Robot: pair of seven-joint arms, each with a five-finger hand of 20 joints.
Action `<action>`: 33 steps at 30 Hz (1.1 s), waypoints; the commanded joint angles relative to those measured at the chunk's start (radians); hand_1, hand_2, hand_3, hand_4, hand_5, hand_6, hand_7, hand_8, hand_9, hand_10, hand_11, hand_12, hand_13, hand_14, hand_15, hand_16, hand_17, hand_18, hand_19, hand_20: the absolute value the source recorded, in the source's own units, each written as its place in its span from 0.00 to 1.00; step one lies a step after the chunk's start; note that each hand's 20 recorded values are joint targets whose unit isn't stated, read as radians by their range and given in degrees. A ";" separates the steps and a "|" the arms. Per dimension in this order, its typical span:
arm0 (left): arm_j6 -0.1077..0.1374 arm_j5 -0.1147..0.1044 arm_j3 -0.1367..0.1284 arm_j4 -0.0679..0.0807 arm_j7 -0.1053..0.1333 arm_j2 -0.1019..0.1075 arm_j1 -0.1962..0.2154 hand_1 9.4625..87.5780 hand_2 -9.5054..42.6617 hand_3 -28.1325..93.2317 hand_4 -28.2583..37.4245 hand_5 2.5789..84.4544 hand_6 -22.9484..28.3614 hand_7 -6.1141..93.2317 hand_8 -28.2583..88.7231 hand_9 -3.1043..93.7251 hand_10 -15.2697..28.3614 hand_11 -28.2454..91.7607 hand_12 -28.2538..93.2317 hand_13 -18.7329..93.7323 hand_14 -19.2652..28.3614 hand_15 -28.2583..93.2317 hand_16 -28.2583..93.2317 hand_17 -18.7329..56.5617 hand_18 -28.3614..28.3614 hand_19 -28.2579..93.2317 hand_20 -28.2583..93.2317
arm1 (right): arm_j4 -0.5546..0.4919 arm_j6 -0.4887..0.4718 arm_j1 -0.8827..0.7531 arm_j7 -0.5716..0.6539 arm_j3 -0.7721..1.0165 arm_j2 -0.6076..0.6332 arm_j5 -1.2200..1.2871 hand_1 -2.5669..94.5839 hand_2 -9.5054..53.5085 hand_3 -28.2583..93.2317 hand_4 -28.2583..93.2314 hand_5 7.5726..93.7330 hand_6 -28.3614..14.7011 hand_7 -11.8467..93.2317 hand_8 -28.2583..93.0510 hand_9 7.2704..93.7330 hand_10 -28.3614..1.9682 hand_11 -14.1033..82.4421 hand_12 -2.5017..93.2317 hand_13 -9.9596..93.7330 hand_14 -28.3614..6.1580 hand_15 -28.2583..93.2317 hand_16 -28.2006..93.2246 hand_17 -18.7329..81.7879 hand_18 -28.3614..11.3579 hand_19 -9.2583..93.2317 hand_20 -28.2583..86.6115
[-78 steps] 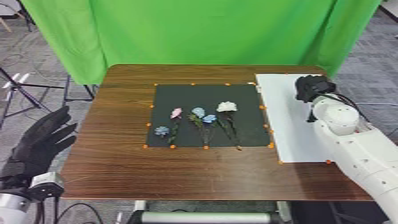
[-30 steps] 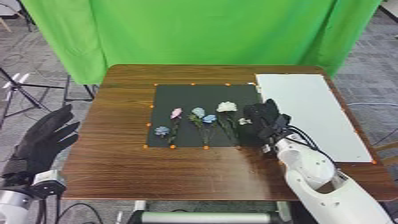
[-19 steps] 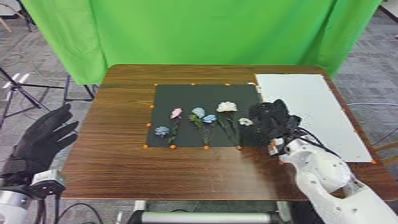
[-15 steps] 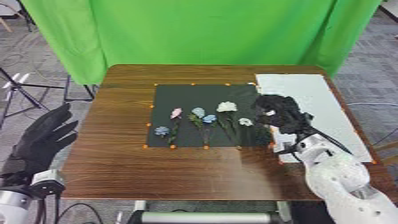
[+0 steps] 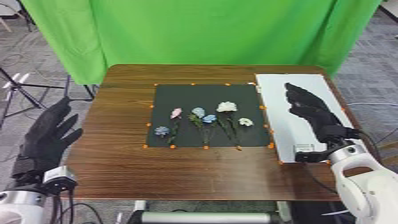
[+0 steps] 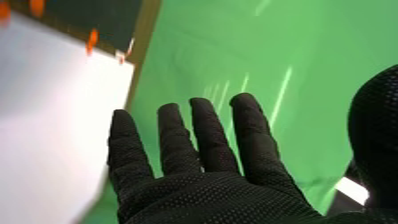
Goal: Arrange flowers
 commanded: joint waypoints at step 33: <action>-0.051 0.015 0.071 0.039 -0.107 -0.047 -0.122 0.15 0.10 0.79 0.00 0.17 0.46 0.27 0.15 0.18 0.52 0.26 0.44 0.24 0.66 0.30 0.31 0.05 0.84 0.51 0.29 | -0.055 -0.076 -0.075 0.078 0.041 -0.215 0.386 0.14 0.12 0.89 0.03 0.23 0.59 0.20 0.18 0.24 0.52 0.15 0.28 0.28 0.49 0.20 0.54 0.15 0.24 0.35 0.40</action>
